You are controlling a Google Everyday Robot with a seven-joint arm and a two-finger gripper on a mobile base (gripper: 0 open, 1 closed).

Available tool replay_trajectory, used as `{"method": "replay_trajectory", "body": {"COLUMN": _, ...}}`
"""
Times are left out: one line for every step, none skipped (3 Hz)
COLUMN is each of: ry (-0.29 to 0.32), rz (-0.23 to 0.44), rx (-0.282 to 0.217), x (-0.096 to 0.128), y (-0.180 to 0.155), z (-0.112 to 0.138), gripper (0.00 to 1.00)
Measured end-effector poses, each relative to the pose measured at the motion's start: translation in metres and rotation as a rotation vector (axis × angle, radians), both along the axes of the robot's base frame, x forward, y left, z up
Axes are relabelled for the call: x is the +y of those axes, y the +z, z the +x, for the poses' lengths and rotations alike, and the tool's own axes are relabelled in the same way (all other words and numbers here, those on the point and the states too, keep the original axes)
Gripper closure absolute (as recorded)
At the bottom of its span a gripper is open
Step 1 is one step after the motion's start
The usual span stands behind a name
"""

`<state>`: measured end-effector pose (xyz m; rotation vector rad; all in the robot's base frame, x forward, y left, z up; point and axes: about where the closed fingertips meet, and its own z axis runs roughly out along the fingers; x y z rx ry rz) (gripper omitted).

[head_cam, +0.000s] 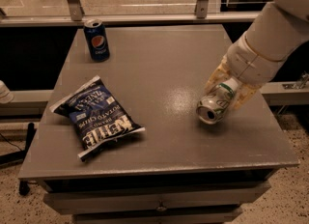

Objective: Knock 7up can over

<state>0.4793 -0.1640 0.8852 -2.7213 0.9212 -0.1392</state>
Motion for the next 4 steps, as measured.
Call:
{"method": "replay_trajectory", "body": {"ry": 0.015, "rz": -0.015, "rx": -0.001, "x": 0.0013, "y": -0.0001, "z": -0.0045, "gripper": 0.12}}
{"method": "replay_trajectory", "body": {"ry": 0.017, "rz": -0.022, "rx": 0.001, "x": 0.0015, "y": -0.0012, "z": -0.0079, "gripper": 0.00}}
{"method": "replay_trajectory", "body": {"ry": 0.014, "rz": -0.022, "rx": 0.005, "x": 0.0013, "y": -0.0016, "z": -0.0094, "gripper": 0.00}}
{"method": "replay_trajectory", "body": {"ry": -0.060, "rz": 0.038, "rx": 0.058, "x": -0.0055, "y": 0.0000, "z": -0.0041, "gripper": 0.00}}
